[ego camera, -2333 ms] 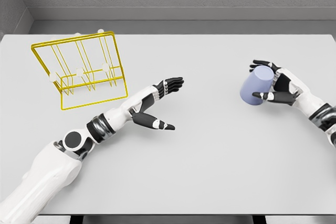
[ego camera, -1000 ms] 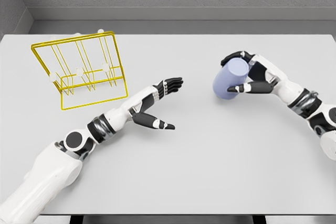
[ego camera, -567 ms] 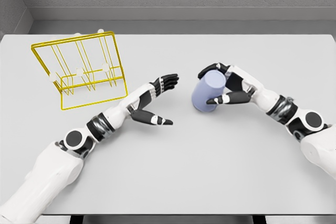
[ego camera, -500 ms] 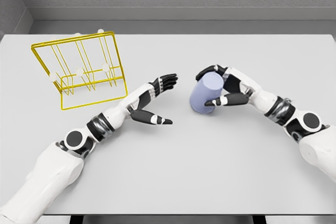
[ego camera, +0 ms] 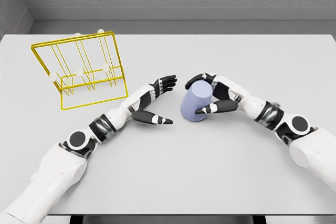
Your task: Place the cup on the cup holder with both arms
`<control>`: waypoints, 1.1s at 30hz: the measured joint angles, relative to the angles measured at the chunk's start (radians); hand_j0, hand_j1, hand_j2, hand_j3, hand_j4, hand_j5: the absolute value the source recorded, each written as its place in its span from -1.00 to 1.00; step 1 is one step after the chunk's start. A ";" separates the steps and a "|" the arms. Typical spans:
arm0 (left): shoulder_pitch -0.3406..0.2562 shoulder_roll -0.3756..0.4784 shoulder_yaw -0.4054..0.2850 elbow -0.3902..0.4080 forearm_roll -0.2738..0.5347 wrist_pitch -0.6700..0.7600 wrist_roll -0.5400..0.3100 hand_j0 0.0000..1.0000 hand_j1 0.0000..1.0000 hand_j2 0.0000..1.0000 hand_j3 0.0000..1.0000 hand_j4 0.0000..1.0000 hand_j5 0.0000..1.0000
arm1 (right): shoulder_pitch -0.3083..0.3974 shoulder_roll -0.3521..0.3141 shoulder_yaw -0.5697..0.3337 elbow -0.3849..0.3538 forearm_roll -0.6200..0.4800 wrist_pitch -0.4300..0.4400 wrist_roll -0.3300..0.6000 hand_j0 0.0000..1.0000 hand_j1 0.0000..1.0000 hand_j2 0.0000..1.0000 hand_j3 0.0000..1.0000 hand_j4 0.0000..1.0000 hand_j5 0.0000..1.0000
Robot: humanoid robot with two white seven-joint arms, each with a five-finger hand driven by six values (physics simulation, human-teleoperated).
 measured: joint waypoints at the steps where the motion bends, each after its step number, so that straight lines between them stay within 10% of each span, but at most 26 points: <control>1: -0.002 -0.001 -0.001 0.000 -0.003 -0.004 0.001 1.00 1.00 1.00 1.00 1.00 1.00 | 0.000 0.002 0.002 0.001 0.003 0.001 0.000 0.25 0.25 0.25 0.25 0.25 0.25; 4: -0.002 -0.001 -0.001 0.000 -0.008 -0.013 0.002 1.00 1.00 1.00 1.00 1.00 1.00 | 0.000 0.008 0.005 0.009 0.008 0.004 0.000 0.41 0.41 0.41 0.41 0.41 0.41; 7: -0.002 0.000 -0.001 0.002 -0.012 -0.017 0.003 1.00 1.00 1.00 1.00 1.00 1.00 | -0.005 0.012 0.006 0.015 0.042 0.005 0.000 0.99 0.99 0.99 0.99 0.99 0.99; 25: -0.002 -0.008 0.043 0.002 -0.136 -0.037 0.006 1.00 1.00 1.00 1.00 1.00 1.00 | -0.057 -0.037 -0.009 0.020 0.113 -0.004 0.000 1.00 1.00 1.00 1.00 1.00 1.00; 33: 0.000 -0.019 0.052 -0.011 -0.134 -0.048 -0.012 1.00 1.00 1.00 1.00 1.00 1.00 | -0.258 -0.169 -0.010 0.045 0.112 -0.006 0.000 1.00 1.00 1.00 1.00 1.00 1.00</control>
